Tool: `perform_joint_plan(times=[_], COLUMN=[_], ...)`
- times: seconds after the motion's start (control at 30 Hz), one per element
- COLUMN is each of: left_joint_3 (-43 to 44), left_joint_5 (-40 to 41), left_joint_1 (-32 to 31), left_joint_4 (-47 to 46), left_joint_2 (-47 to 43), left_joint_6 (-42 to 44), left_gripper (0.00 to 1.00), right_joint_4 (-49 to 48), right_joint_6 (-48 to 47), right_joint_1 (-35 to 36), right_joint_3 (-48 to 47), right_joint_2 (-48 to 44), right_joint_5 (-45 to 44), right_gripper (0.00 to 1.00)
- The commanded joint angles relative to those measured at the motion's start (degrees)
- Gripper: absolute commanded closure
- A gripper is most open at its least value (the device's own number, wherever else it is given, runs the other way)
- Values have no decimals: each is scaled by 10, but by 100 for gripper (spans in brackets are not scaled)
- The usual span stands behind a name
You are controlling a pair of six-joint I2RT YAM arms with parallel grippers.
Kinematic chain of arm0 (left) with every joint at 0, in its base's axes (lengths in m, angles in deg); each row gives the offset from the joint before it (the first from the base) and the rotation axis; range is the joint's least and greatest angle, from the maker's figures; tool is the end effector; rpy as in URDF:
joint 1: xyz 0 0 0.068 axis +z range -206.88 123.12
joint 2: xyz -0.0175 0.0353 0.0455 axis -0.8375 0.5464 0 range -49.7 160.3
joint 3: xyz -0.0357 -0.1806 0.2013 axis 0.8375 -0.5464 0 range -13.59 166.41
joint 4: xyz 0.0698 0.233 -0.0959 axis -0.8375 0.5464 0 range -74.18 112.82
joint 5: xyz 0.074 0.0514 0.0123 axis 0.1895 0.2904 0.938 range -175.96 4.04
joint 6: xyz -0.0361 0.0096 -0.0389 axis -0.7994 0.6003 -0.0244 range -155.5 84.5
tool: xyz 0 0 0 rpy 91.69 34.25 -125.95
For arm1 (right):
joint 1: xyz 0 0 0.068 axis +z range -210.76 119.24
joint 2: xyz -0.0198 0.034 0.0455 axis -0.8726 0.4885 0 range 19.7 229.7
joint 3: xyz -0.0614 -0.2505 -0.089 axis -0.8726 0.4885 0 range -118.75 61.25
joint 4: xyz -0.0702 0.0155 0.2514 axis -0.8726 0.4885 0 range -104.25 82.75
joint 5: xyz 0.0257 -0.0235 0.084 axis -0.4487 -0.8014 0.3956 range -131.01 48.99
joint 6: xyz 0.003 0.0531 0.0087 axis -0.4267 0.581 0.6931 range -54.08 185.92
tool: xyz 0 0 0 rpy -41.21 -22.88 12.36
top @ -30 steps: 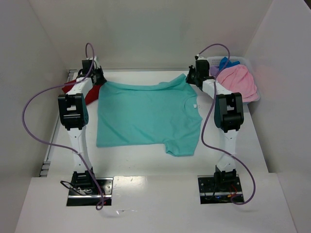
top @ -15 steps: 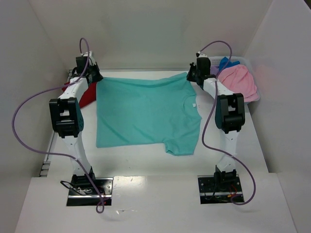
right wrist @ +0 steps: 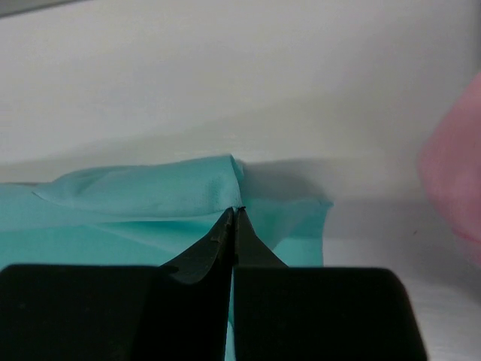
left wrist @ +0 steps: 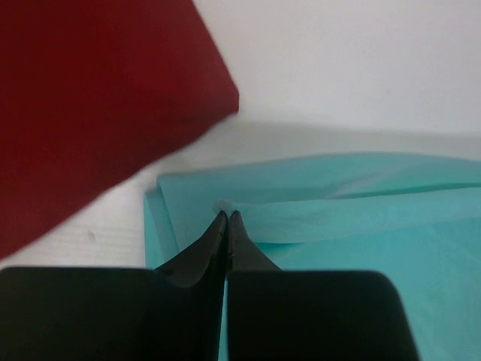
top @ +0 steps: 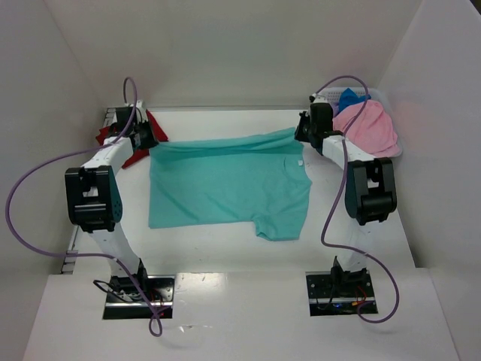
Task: Fold and stack the t-shirts
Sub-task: Grap the side of the flattened tshirt furthest away from the robot with both arms, then fold the flattened tshirt in 1/3 of the way
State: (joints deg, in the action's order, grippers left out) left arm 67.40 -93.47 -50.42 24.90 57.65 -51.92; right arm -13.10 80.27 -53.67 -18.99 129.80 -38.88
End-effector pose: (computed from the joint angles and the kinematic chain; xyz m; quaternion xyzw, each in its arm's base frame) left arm 0.4316 0.0443 0.2470 -0.1465 0.8752 -0.0976 0.4506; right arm 0.4435 0.0564 0.2351 0.0460 0.8691 0.1074 0.4807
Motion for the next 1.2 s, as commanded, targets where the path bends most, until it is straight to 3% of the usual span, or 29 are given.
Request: perform_joint_plan(times=[0.0,0.53,0.77,0.8,0.87,0.9,0.97,1.0,1.07,1.17], left_joint_3=[-36,-129,-123,-117,-117,-109,-93,-78,-65,-31], left_joint_5=[-10,-51,-51,-51,-51,-45,-45,-54,-66,-110], left_joint_1=[3,3,3,3,3,3,3,3,3,3], left_joint_4=[6,59,82,88,88,88,88,88,82,69], left_joint_2=[-57,-118,-94,-94,-94,-94,-87,-80,-73,-51], left_joint_6=[14,9,14,14,14,14,14,14,14,7], left_gripper=[100,100,77,68,60,53,48,45,43,41], right_joint_4=[-33,-28,-11,-5,2,2,2,2,2,7], right_joint_6=[7,24,24,18,18,13,13,8,8,2], right_joint_1=[-1,-1,-1,-1,-1,-1,-1,-1,-1,-1], right_joint_3=[47,102,107,107,107,107,107,107,100,63], right_joint_2=[-46,-52,-52,-52,-57,-62,-69,-75,-81,-72], right_joint_5=[-13,-3,2,2,2,2,2,2,2,2], right_gripper=[100,100,98,90,83,75,63,50,36,4])
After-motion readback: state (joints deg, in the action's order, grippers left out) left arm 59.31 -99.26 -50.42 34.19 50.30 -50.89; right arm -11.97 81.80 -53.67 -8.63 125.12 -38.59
